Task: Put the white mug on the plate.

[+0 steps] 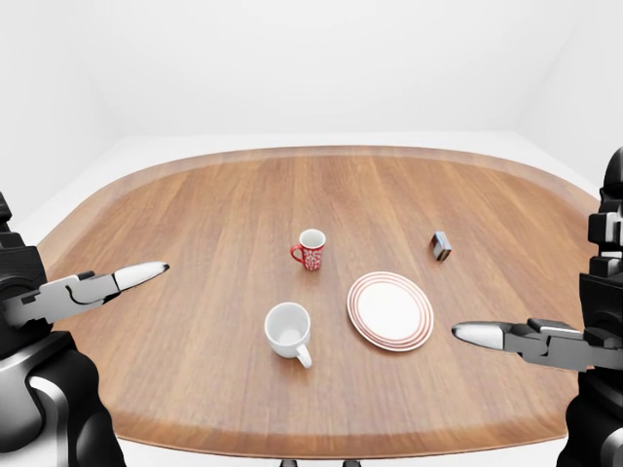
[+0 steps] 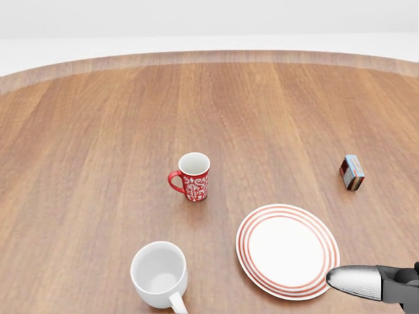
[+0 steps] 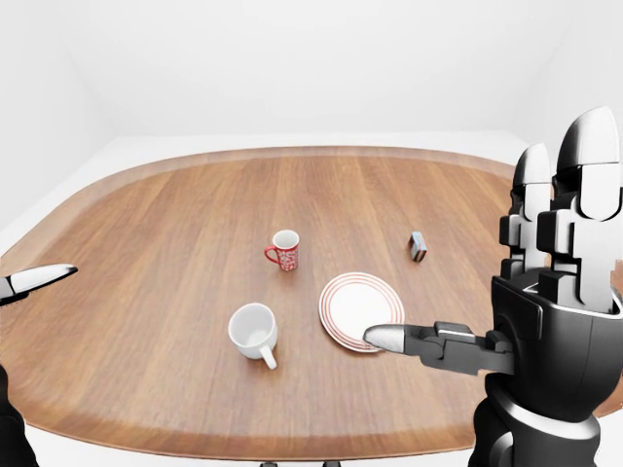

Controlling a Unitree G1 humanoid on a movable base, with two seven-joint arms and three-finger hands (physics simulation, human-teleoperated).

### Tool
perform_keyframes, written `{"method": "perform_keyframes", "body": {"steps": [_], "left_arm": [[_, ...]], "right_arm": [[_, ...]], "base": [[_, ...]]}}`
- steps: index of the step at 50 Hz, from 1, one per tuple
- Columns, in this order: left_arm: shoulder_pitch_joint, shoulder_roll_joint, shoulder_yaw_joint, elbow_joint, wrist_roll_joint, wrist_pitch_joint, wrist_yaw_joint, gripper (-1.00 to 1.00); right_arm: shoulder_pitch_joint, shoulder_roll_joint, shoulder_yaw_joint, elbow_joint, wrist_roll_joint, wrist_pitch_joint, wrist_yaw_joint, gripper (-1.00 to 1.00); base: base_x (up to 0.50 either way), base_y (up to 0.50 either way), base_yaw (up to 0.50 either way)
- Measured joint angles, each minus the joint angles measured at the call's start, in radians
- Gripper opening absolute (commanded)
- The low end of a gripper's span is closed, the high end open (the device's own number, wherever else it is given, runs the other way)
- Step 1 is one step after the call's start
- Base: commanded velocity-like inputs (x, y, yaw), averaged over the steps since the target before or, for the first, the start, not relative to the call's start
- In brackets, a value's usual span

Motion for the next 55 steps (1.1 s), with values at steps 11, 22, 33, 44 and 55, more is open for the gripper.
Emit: {"method": "perform_keyframes", "body": {"steps": [11, 22, 33, 44, 55], "left_arm": [[-0.005, 0.0, -0.002, 0.006, -0.001, 0.0, 0.0, 1.0], [-0.002, -0.001, -0.003, 0.009, 0.0, 0.0, 0.0, 1.0], [0.002, -0.004, -0.005, 0.008, 0.003, 0.0, -0.001, 1.0], [0.004, -0.005, -0.005, 0.007, 0.0, 0.0, -0.002, 1.0], [0.005, -0.006, -0.006, 0.01, -0.003, 0.0, -0.003, 1.0]], "right_arm": [[-0.006, -0.002, 0.005, 0.0, -0.009, 0.0, -0.002, 1.0], [0.001, -0.001, 0.019, 0.0, -0.02, 0.0, 0.002, 1.0], [-0.065, -0.033, 0.172, 0.0, -0.178, 0.0, 0.047, 1.0], [-0.175, 0.017, 0.481, 0.096, -0.58, 0.0, 0.204, 1.0], [-0.276, 0.13, 0.64, 0.253, -0.987, 0.0, 0.492, 1.0]], "base": [[0.23, 0.0, 0.0], [0.0, 0.0, 0.0], [0.0, 0.0, 0.0], [0.0, 0.0, 0.0], [0.0, 0.0, 0.0]]}}
